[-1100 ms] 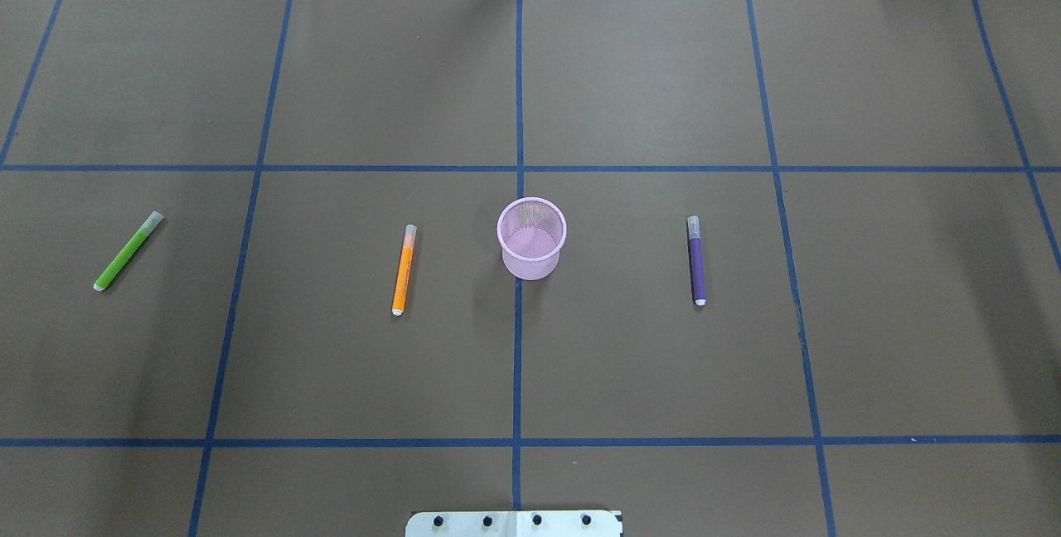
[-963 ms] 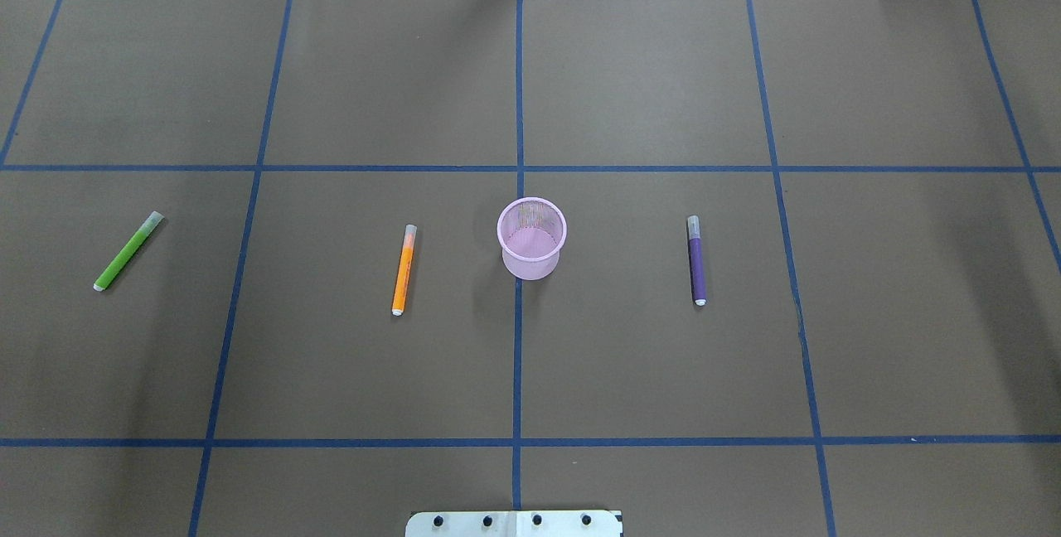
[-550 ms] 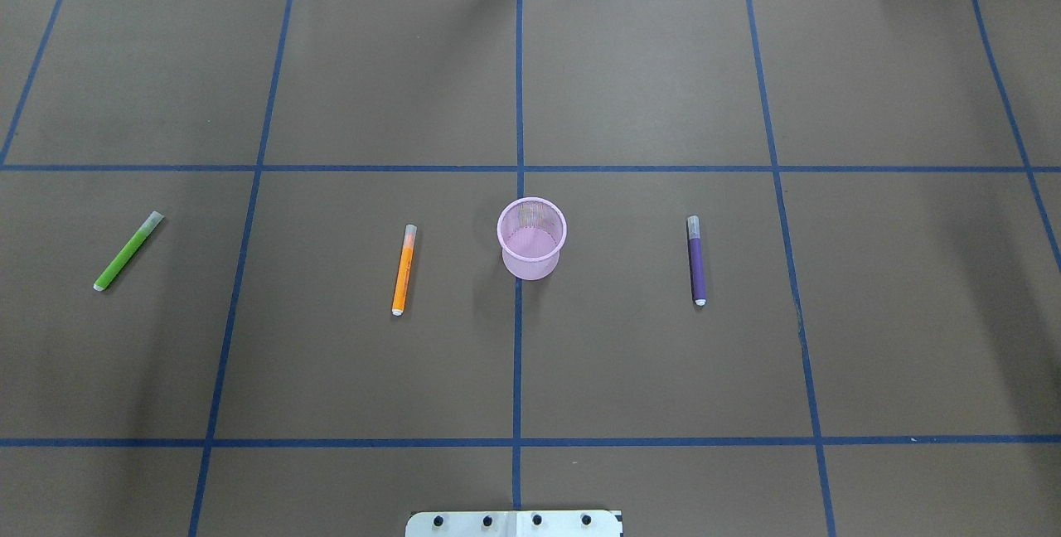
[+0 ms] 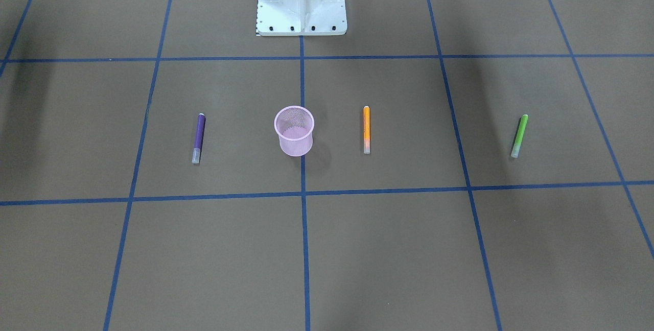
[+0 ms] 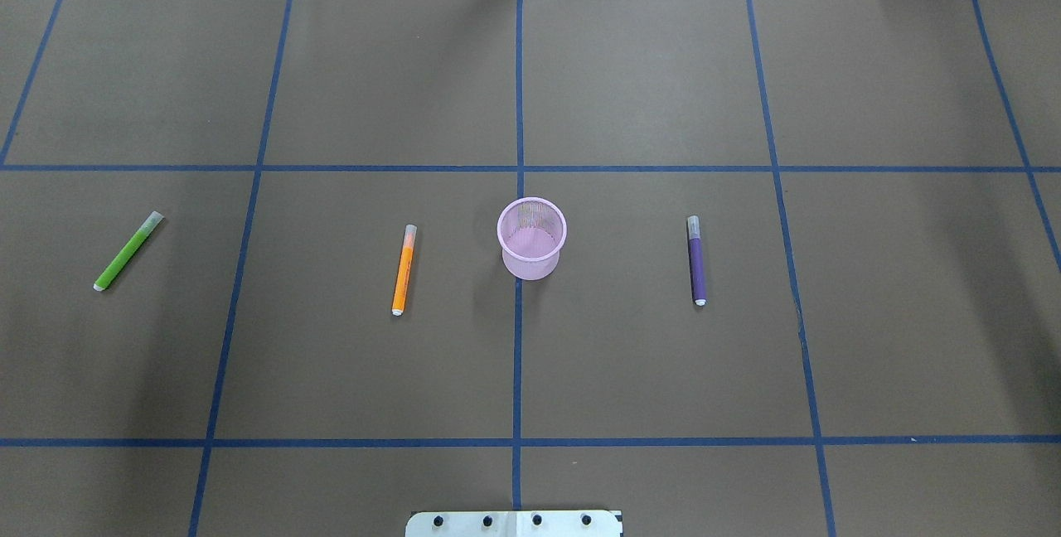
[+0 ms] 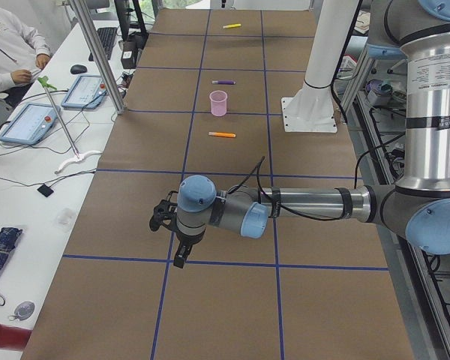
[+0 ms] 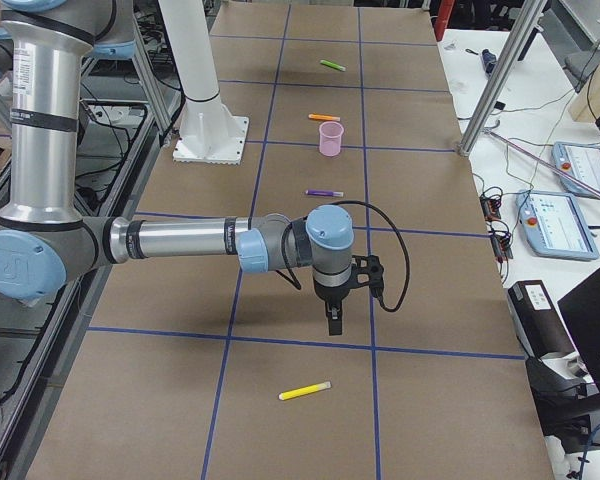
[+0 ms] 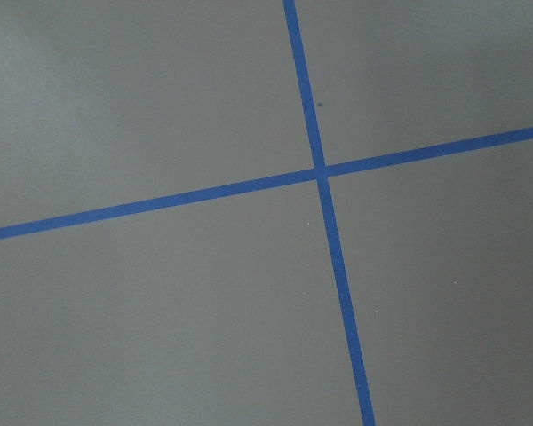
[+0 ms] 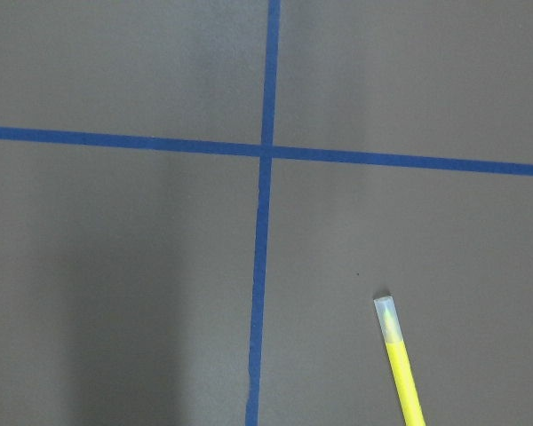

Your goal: Collect pens into pen holder

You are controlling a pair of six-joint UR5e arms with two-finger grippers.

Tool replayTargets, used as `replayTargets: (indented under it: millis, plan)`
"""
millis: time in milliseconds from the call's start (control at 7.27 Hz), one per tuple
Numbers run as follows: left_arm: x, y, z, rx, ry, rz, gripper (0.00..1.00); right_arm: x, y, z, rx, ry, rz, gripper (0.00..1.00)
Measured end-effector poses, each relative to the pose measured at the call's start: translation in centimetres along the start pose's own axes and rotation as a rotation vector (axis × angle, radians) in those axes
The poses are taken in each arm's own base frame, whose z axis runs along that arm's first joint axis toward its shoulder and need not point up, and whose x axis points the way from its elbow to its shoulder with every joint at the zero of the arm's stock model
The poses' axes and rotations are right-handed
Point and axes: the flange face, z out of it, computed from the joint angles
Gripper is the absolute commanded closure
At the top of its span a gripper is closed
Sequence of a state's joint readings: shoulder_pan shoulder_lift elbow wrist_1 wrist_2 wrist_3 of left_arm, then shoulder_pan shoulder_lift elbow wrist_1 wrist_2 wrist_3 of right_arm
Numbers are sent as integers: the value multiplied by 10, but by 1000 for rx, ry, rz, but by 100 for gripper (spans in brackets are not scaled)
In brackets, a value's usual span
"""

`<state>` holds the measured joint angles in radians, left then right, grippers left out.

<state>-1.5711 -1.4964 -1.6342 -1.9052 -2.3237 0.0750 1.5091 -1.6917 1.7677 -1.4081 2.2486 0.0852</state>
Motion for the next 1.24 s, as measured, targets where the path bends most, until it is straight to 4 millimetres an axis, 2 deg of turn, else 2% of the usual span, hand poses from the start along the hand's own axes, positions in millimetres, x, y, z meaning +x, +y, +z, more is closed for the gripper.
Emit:
replayTargets:
  millis: [275, 688, 963, 1238]
  plan:
    - [11, -17, -13, 100, -4, 94, 0, -7, -5, -8, 122, -9, -103, 0]
    - [27, -36, -19, 164, 2, 173, 0, -8, -4, -9, 169, -16, -135, 0]
    - [67, -57, 6, 145, 45, 233, 0, -13, -6, -10, 186, -23, -136, 0]
    - [119, -69, 43, 120, 109, 188, 0, -21, -7, -3, 176, -32, -113, 0]
